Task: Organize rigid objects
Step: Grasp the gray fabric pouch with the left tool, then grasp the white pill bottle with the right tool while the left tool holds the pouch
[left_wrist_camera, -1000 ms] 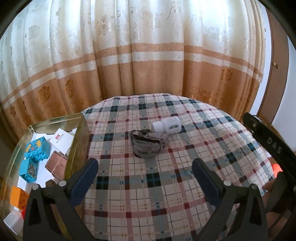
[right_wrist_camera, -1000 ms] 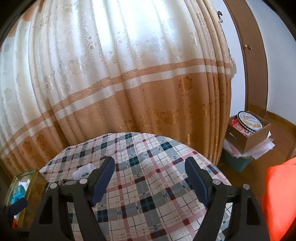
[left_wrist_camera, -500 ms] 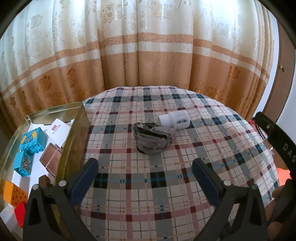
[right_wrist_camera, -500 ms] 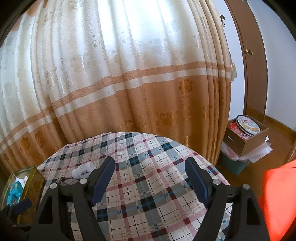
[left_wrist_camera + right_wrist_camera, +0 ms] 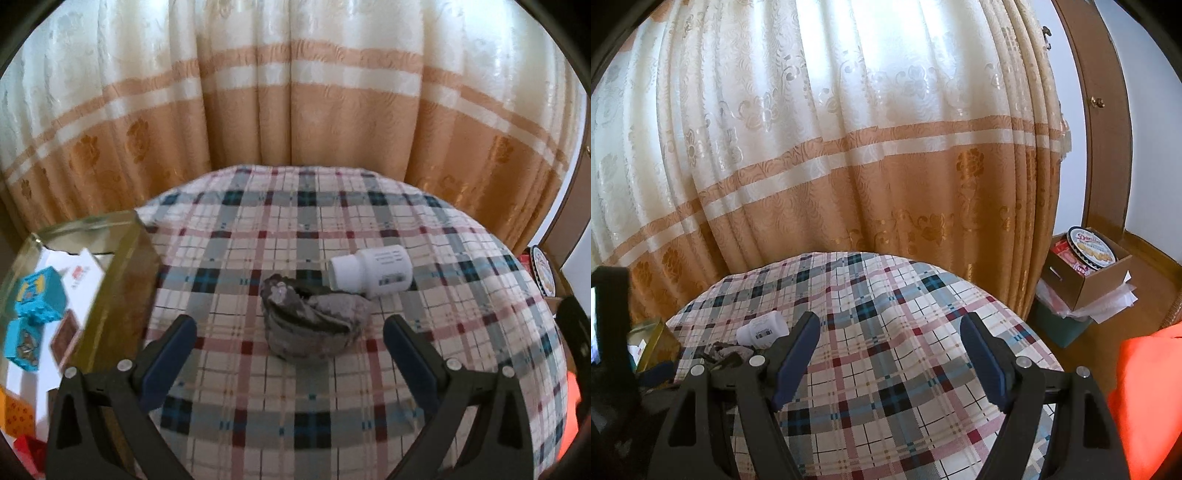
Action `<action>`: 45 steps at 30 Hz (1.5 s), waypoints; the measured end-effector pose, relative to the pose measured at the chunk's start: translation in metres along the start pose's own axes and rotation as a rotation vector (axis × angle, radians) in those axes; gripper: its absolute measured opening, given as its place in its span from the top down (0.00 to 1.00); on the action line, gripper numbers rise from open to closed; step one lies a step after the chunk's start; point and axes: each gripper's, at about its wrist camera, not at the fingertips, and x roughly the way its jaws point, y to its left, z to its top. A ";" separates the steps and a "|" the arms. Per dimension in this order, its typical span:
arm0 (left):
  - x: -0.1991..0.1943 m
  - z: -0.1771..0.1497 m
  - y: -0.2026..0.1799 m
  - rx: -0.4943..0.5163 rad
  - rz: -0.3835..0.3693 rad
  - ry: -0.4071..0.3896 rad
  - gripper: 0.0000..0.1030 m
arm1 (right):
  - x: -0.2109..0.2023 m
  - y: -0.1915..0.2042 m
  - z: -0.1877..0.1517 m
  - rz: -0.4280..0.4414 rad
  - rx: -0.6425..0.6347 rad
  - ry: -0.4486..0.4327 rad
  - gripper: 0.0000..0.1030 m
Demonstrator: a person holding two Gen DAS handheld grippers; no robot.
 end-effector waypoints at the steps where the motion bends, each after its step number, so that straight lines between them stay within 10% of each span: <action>1: 0.004 0.001 0.001 -0.004 0.004 0.006 0.01 | 0.001 -0.001 0.000 0.001 0.003 0.004 0.22; 15: 0.039 0.004 -0.002 -0.021 0.016 0.117 0.03 | 0.007 0.000 -0.002 -0.004 0.002 0.034 0.22; 20: 0.035 0.007 0.003 -0.030 0.010 0.085 0.29 | 0.009 -0.001 -0.002 -0.008 0.012 0.045 0.22; 45: -0.049 -0.048 0.017 -0.037 -0.163 -0.022 0.30 | 0.025 -0.009 -0.006 0.024 0.058 0.127 0.22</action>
